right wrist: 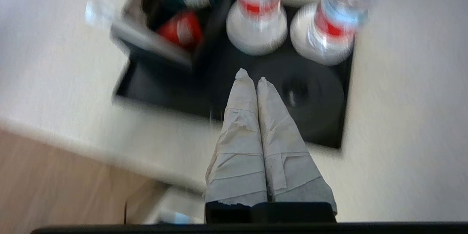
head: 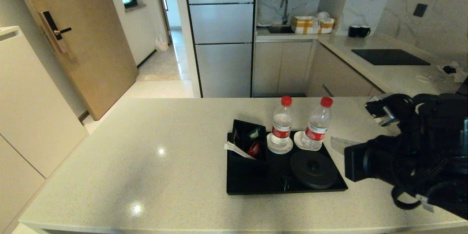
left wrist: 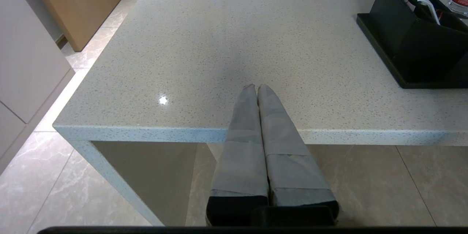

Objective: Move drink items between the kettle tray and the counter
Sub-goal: Pick up the bottled water

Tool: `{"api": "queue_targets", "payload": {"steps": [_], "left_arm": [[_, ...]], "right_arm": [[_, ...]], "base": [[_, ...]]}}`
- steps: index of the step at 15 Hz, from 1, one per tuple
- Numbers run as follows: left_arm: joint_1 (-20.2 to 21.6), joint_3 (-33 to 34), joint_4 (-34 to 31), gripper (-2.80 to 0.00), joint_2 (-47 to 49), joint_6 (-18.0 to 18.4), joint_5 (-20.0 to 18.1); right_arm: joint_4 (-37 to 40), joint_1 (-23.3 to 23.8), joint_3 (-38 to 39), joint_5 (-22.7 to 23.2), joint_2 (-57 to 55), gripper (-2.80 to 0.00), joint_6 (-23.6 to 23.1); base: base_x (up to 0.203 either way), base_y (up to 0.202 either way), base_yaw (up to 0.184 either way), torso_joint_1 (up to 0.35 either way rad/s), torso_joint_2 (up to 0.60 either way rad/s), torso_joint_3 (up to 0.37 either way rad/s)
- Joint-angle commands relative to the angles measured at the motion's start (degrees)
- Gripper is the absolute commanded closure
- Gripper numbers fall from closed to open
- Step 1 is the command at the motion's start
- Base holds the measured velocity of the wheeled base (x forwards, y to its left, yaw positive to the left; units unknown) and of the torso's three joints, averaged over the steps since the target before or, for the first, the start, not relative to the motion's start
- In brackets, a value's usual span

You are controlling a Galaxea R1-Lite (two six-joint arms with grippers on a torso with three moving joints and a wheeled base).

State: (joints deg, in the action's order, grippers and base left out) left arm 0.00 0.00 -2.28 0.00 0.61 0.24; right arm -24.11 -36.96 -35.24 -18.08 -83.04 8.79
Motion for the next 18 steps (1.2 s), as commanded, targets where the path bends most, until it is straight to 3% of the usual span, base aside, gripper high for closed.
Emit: {"api": "queue_targets", "payload": {"steps": [1,5,8,9,14,18], "left_arm": [[0.00,0.00,-0.01,0.00,0.00,0.01,0.02],[0.00,0.00,-0.01,0.00,0.00,0.01,0.02],[0.00,0.00,-0.01,0.00,-0.09,0.01,0.02],[0.00,0.00,-0.01,0.00,0.00,0.01,0.02],[0.00,0.00,-0.01,0.00,0.00,0.01,0.02],[0.00,0.00,-0.01,0.00,0.00,0.01,0.02]], "right_arm": [[-8.79,-1.79,0.61,-0.94,-8.04,0.00,-0.01],[-13.27,-2.33,2.53,-1.75,-13.14,0.00,0.50],[-21.86,-1.81,4.73,-1.94,-16.75,0.00,0.16],[-22.33,-1.64,4.32,-2.00,-18.67,-2.80,0.06],[-25.86,1.68,-1.74,-1.82,-29.56,-2.80,-0.99],[-26.35,7.57,-7.36,-0.95,-35.24,-2.80,-1.17]], "base": [[0.000,0.000,0.000,0.000,0.00,0.000],[0.000,0.000,0.000,0.000,0.00,0.000],[0.000,0.000,0.000,0.000,0.00,0.000],[0.000,0.000,0.000,0.000,0.00,0.000],[0.000,0.000,0.000,0.000,0.00,0.000],[0.000,0.000,0.000,0.000,0.00,0.000]]}}
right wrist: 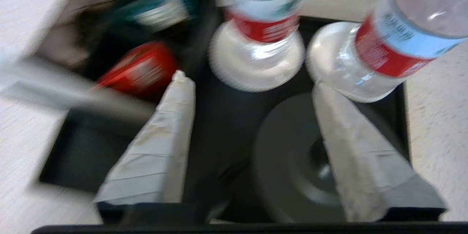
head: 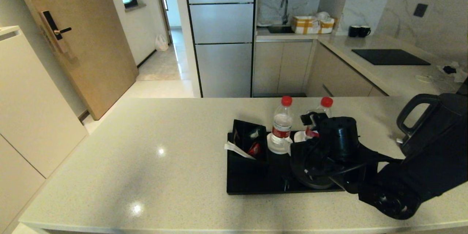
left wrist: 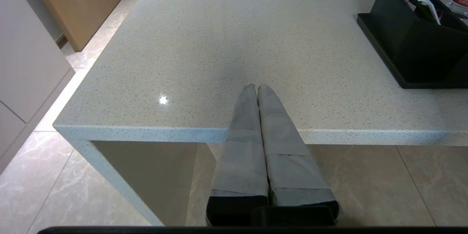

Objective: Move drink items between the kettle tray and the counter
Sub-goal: Pick up the bottled water

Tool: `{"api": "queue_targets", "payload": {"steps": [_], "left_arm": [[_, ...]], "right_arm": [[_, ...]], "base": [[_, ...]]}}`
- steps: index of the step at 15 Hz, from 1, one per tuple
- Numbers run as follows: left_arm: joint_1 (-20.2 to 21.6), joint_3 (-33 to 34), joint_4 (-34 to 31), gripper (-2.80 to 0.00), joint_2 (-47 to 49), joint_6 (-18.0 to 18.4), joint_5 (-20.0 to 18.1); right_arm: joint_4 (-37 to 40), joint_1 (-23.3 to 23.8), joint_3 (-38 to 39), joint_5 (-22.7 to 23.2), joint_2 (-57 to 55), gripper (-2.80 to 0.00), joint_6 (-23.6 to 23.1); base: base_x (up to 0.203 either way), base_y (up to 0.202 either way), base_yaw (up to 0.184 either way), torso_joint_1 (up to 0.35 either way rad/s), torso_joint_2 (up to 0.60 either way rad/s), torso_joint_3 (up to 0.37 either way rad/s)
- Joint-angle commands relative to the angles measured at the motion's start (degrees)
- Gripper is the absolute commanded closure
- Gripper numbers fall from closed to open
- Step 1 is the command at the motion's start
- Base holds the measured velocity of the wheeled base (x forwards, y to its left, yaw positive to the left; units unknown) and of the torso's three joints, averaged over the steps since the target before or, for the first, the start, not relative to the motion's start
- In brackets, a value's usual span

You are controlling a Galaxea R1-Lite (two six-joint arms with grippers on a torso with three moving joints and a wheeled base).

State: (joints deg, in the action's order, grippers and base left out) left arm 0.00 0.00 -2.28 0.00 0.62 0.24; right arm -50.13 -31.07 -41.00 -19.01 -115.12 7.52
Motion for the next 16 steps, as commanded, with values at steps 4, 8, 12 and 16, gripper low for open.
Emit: {"api": "queue_targets", "payload": {"steps": [4,8,12,16], "left_arm": [[0.00,0.00,-0.01,0.00,0.00,0.00,0.02],[0.00,0.00,-0.01,0.00,0.00,0.00,0.02],[0.00,0.00,-0.01,0.00,-0.09,0.00,0.02],[0.00,0.00,-0.01,0.00,0.00,0.00,0.02]], "right_arm": [[-0.41,4.18,-5.68,3.55,-5.91,-2.80,0.12],[-0.39,4.08,-8.55,6.17,-7.67,-2.80,-0.25],[-0.21,4.51,-13.14,8.02,-9.88,-2.80,-1.41],[-0.27,5.90,-18.20,8.03,-14.71,-2.80,-1.46]], "base": [[0.000,0.000,0.000,0.000,0.00,0.000],[0.000,0.000,0.000,0.000,0.00,0.000],[0.000,0.000,0.000,0.000,0.00,0.000],[0.000,0.000,0.000,0.000,0.00,0.000]]}}
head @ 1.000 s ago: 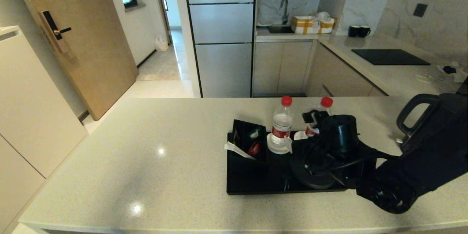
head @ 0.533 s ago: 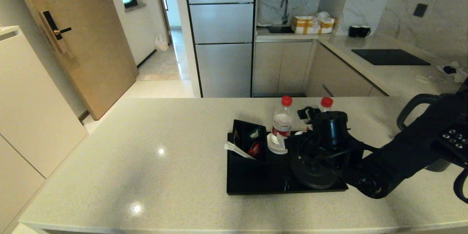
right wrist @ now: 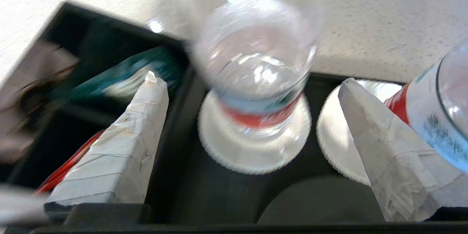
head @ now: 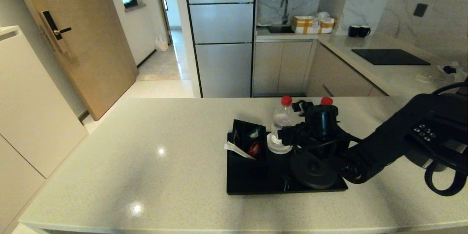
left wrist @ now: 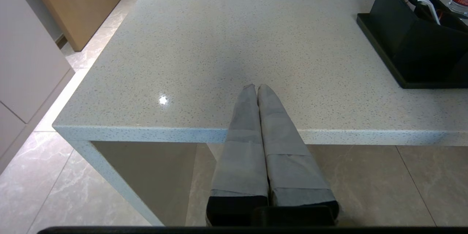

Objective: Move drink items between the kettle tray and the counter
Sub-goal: Pick up the bottled water

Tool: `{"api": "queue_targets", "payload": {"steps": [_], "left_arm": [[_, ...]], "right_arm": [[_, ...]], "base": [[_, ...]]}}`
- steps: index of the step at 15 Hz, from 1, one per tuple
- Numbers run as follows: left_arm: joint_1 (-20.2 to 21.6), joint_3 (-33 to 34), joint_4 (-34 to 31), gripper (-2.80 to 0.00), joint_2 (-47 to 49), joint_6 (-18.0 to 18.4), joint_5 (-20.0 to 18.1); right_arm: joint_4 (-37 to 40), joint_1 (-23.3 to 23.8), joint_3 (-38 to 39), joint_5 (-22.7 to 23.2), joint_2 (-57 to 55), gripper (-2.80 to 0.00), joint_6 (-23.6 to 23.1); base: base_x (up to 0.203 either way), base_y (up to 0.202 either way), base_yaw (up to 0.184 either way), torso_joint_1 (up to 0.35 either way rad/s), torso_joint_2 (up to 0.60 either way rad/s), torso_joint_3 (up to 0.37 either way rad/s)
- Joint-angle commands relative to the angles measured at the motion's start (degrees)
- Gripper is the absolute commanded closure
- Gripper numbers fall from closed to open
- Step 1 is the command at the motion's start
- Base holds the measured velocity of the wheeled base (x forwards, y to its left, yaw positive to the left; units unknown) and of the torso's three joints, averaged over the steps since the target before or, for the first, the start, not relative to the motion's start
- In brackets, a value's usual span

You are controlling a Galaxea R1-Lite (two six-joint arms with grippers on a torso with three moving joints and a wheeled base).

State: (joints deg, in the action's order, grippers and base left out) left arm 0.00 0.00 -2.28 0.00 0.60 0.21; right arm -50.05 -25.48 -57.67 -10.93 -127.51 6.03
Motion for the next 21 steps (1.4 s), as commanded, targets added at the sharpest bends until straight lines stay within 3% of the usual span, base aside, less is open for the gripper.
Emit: {"api": "queue_targets", "payload": {"steps": [1,10,11,17,21], "left_arm": [[0.00,0.00,-0.01,0.00,0.00,0.02,0.06],[0.00,0.00,-0.01,0.00,0.00,0.02,0.06],[0.00,0.00,-0.01,0.00,0.00,0.02,0.06],[0.00,0.00,-0.01,0.00,-0.02,0.02,0.06],[0.00,0.00,-0.01,0.00,-0.06,0.02,0.06]], "right_arm": [[-0.32,0.61,-2.87,-0.05,-3.14,-2.80,0.03],[-1.98,1.75,-8.87,-0.05,-8.96,-2.80,-0.55],[-1.98,1.75,-8.87,-0.05,-9.15,0.00,-1.19],[-1.79,1.75,-8.81,-0.23,-7.71,0.00,-1.64],[1.40,1.71,-7.19,0.08,0.00,0.00,-1.71]], "base": [[0.000,0.000,0.000,0.000,0.00,0.000],[0.000,0.000,0.000,0.000,0.00,0.000],[0.000,0.000,0.000,0.000,0.00,0.000],[0.000,0.000,0.000,0.000,0.00,0.000],[0.000,0.000,0.000,0.000,0.00,0.000]]}}
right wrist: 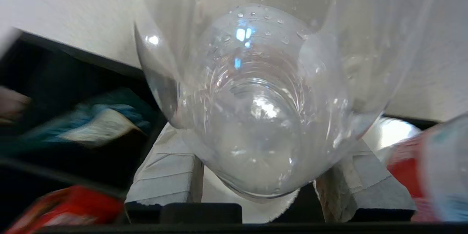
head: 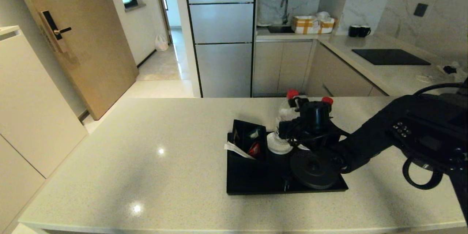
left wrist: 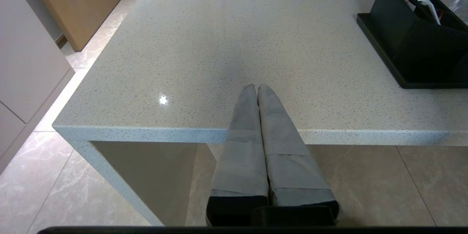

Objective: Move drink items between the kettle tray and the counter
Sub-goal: Place it on the right

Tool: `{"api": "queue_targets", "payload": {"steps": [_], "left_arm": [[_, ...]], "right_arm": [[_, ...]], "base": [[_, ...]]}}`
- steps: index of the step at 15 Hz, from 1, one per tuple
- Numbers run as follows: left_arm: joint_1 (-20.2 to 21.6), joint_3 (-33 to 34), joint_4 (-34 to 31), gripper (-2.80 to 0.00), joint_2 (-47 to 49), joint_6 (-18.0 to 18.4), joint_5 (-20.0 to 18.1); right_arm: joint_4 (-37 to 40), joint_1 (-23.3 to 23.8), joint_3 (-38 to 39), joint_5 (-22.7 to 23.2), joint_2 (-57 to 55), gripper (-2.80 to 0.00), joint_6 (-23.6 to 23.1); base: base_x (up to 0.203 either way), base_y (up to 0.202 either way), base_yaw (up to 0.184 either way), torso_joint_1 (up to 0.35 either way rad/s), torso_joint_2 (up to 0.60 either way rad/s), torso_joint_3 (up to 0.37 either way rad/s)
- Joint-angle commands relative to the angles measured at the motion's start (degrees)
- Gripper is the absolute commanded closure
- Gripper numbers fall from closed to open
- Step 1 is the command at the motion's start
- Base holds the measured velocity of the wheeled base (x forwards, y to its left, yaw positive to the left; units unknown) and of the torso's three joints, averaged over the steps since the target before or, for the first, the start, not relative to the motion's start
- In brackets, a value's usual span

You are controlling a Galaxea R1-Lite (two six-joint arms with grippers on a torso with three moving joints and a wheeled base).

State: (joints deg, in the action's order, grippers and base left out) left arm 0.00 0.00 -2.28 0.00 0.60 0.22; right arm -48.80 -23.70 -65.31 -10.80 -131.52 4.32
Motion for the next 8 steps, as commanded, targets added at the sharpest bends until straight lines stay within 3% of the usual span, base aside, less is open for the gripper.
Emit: {"api": "queue_targets", "payload": {"steps": [1,8], "left_arm": [[0.00,0.00,-0.01,0.00,0.00,0.01,0.04],[0.00,0.00,-0.01,0.00,0.00,0.01,0.04]], "right_arm": [[1.65,-0.23,1.07,-0.03,6.55,0.00,0.00],[14.41,-5.95,7.08,-0.65,27.07,0.00,0.08]], "base": [[0.000,0.000,0.000,0.000,0.00,0.000],[0.000,0.000,0.000,0.000,0.00,0.000]]}}
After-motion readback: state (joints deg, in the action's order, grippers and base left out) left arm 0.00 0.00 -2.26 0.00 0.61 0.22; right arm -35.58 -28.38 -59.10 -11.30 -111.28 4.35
